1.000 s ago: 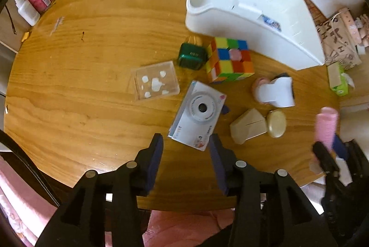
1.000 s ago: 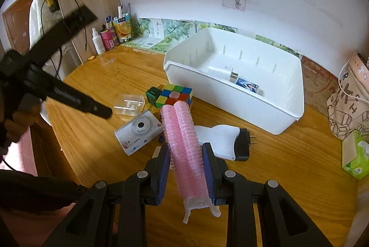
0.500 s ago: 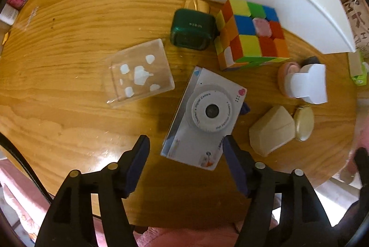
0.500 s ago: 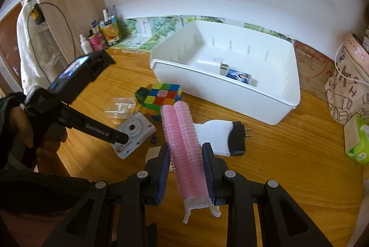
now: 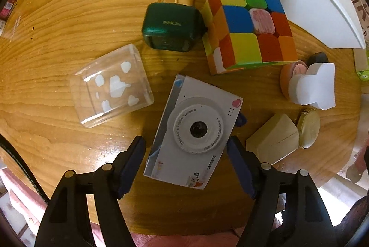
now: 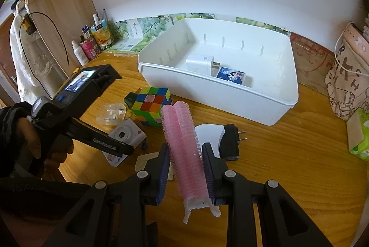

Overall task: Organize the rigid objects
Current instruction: 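Lift the white device with the left tool while the right tool lifts the pink rollers toward the bin, then lower the white device and pink rollers into the white bin and open both tools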

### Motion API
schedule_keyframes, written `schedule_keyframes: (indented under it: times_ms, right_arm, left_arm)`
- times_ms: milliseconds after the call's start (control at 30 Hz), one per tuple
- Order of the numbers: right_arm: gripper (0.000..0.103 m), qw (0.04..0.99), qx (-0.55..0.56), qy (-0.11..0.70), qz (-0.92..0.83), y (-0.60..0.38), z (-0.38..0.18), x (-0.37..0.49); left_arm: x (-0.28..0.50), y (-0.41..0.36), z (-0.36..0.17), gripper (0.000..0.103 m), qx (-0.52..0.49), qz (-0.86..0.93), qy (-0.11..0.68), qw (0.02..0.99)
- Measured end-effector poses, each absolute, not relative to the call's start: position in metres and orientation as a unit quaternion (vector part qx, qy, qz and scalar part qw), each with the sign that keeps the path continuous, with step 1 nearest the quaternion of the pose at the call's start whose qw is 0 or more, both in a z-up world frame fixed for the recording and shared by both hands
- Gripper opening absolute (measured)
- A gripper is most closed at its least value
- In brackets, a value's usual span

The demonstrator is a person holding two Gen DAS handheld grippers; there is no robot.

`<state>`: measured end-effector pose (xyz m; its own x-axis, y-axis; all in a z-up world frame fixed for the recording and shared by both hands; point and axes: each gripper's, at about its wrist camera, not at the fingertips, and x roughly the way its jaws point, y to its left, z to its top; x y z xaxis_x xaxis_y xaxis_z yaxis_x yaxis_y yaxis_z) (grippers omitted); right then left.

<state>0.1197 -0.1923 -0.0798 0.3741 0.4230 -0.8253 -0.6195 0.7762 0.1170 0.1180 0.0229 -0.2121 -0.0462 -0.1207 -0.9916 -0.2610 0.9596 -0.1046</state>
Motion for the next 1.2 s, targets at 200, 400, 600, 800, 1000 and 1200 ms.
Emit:
schedule_keyframes:
  times_ms: [200, 400, 600, 800, 1000, 1200]
  right_arm:
    - [0.028, 0.823, -0.119, 0.455, 0.319, -0.194, -0.073, 0.122]
    - [0.028, 0.831, -0.127, 0.44, 0.316, -0.198, -0.061, 0.126]
    - [0.028, 0.842, -0.135, 0.414, 0.318, -0.204, -0.046, 0.124]
    - [0.028, 0.852, -0.148, 0.386, 0.321, -0.205, -0.031, 0.12]
    - [0.028, 0.865, -0.158, 0.357, 0.316, -0.203, -0.014, 0.122]
    - [0.028, 0.877, -0.164, 0.328, 0.312, -0.199, -0.001, 0.132]
  left_arm:
    - [0.13, 0.015, -0.204, 0.067, -0.119, 0.053, 0.717, 0.685]
    - [0.128, 0.013, -0.199, 0.066, -0.131, 0.058, 0.713, 0.686]
    - [0.118, 0.012, -0.182, 0.066, -0.135, 0.061, 0.699, 0.7]
    - [0.11, 0.008, -0.146, 0.066, -0.135, 0.065, 0.671, 0.726]
    - [0.105, 0.009, -0.098, 0.066, -0.129, 0.064, 0.631, 0.762]
    - [0.103, 0.025, -0.062, 0.066, -0.126, 0.067, 0.583, 0.8]
